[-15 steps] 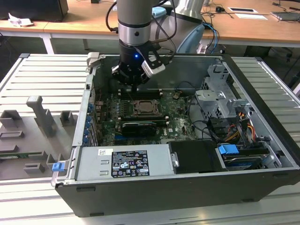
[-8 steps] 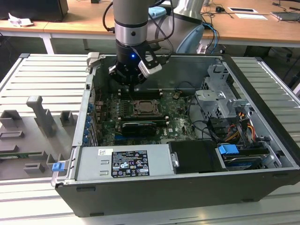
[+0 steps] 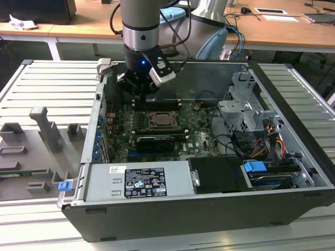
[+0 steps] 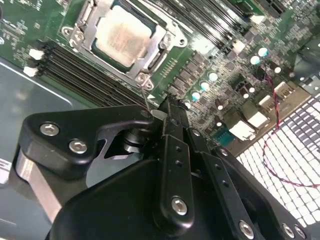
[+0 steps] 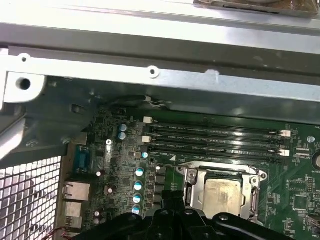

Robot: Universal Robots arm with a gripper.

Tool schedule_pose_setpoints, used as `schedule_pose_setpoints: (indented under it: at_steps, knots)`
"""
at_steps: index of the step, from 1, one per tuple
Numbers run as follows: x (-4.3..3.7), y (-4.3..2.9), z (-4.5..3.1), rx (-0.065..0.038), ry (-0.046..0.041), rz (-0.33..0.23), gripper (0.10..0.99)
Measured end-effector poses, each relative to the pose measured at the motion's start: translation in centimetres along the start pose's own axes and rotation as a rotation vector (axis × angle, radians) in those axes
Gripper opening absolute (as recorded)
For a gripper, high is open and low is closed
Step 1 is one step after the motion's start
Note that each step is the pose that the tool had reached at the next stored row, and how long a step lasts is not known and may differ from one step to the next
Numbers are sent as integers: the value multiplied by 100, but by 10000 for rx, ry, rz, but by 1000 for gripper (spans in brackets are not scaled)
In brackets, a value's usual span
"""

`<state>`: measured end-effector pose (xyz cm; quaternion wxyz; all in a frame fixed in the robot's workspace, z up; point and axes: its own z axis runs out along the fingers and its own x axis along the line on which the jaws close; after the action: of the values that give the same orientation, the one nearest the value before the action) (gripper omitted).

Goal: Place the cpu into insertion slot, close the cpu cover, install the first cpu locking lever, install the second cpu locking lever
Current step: 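Install the first cpu locking lever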

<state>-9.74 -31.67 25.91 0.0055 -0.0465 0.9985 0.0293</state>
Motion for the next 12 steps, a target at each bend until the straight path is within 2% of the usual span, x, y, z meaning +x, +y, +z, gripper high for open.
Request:
schedule_pose_setpoints:
  at_steps: [2, 5, 12]
  knots:
    - [80, 7, 1, 1, 1, 0, 106]
    - [156, 16, 7, 0, 0, 0, 106]
    - [192, 124, 40, 1, 1, -1, 106]
